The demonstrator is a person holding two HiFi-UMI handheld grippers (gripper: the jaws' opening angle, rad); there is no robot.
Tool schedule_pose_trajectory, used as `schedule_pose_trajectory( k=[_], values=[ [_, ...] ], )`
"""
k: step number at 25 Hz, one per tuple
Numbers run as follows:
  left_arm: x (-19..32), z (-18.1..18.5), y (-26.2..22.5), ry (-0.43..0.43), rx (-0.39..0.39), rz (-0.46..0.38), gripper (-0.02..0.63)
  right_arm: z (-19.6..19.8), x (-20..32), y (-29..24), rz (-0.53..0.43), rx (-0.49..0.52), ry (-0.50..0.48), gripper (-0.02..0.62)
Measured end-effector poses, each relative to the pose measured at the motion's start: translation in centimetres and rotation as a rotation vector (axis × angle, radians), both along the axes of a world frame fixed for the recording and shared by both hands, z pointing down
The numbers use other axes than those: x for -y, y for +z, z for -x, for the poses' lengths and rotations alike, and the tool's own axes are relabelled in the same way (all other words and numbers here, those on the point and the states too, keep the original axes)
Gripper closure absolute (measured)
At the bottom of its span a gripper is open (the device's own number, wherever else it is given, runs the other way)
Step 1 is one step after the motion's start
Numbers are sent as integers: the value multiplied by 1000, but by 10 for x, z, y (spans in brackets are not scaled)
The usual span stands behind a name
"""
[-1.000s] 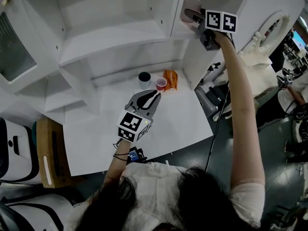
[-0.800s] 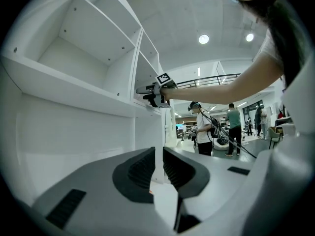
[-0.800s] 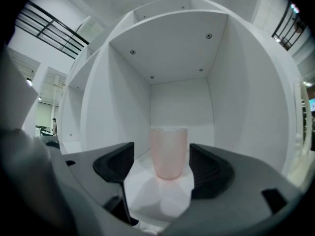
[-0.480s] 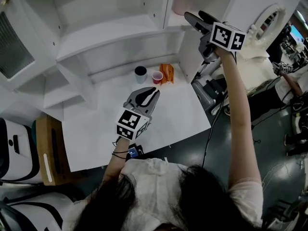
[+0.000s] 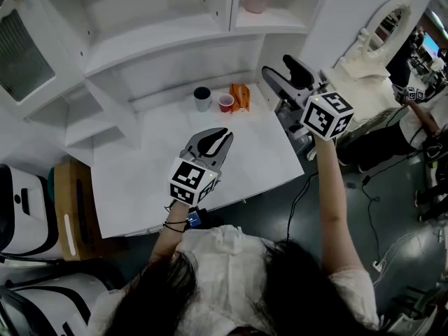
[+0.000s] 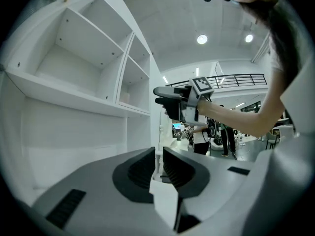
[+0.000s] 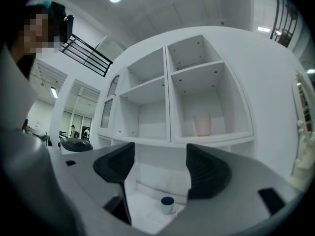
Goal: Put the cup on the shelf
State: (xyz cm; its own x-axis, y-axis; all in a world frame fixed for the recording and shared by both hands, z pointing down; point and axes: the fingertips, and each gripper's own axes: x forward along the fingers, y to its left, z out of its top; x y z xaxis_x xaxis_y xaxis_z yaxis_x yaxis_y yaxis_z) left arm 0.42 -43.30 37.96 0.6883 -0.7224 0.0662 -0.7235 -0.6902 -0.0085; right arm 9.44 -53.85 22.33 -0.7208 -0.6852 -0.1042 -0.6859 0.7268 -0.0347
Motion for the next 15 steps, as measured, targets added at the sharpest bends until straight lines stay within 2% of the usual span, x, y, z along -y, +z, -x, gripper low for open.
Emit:
schedule_pose_trajectory(
  k=[4, 8, 15],
  values=[
    [-21, -9, 6, 5, -2, 12, 548, -16, -45, 37, 23, -22, 62, 262],
    [-45, -17, 13, 12, -9, 33, 548, -27, -90, 64, 60, 28, 92, 262],
    [-87, -36, 21, 4, -15, 49, 548, -42, -163, 107, 107, 41, 153, 264]
  ],
)
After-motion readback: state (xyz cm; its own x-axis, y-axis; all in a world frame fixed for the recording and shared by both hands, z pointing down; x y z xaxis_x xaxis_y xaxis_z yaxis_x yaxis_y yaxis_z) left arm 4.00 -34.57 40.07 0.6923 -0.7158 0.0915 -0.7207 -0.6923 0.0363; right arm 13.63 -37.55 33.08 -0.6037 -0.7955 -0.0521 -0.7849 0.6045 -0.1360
